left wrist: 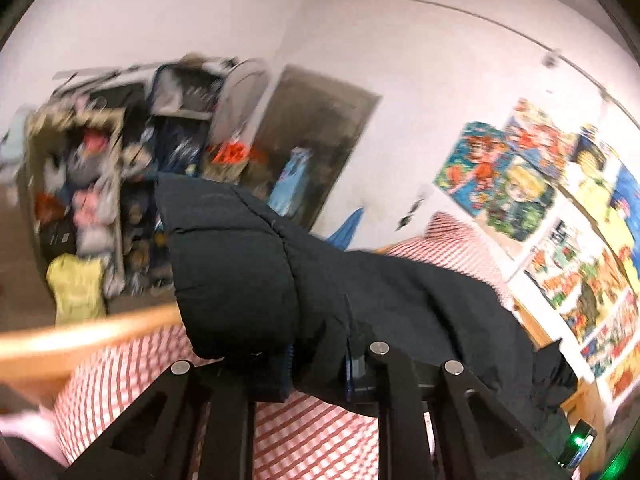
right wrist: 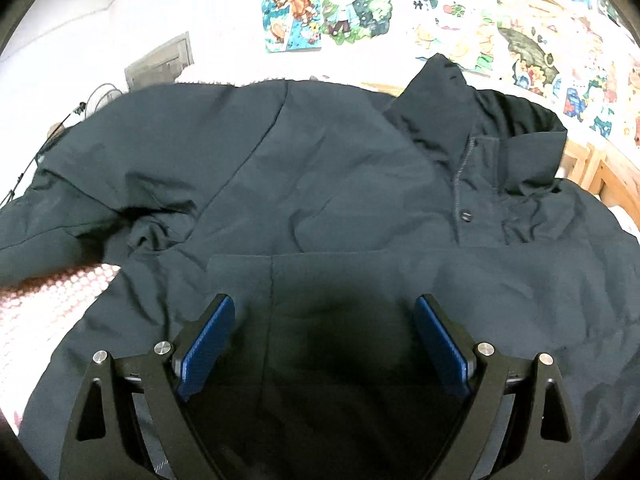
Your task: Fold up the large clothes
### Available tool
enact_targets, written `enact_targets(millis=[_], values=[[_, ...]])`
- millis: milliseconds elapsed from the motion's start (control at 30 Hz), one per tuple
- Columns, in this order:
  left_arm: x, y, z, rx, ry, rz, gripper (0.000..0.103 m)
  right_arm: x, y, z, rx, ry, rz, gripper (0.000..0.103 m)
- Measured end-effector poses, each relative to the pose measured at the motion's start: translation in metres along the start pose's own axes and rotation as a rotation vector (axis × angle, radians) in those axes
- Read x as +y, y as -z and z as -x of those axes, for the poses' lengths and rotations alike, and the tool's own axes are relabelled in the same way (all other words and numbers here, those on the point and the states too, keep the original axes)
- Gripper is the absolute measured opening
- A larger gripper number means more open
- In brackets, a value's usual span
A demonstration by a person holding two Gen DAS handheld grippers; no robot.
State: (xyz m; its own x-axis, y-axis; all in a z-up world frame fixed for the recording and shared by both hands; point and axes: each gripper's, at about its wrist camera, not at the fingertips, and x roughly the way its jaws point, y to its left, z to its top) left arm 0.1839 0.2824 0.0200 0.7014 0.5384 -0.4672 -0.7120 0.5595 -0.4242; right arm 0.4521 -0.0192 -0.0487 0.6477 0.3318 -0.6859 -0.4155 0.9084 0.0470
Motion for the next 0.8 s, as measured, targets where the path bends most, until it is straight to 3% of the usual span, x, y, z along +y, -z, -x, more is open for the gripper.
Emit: enact_targets(millis=[200,433,700,800], values=[[-0.044,-0.029,0.029,-0.076,0.132,-0.098,0.014,-0.02,0.006,0.028,-0.003,0.009,-0.01,0.088],[-0.118,-0.043,0.074,-0.146,0.342,-0.28,0.014,-0.056,0.004,0.065,-0.041,0.01,-0.053,0.088],[-0.218,-0.008,0.115,-0.092,0.684,-0.513,0.013,-0.096,0.014,0.093,-0.069,0.08,-0.08,0.088],[-0.249,0.015,0.123,-0.059,0.767,-0.572,0.013,-0.115,0.023,0.099,-0.059,0.111,-0.106,0.088]])
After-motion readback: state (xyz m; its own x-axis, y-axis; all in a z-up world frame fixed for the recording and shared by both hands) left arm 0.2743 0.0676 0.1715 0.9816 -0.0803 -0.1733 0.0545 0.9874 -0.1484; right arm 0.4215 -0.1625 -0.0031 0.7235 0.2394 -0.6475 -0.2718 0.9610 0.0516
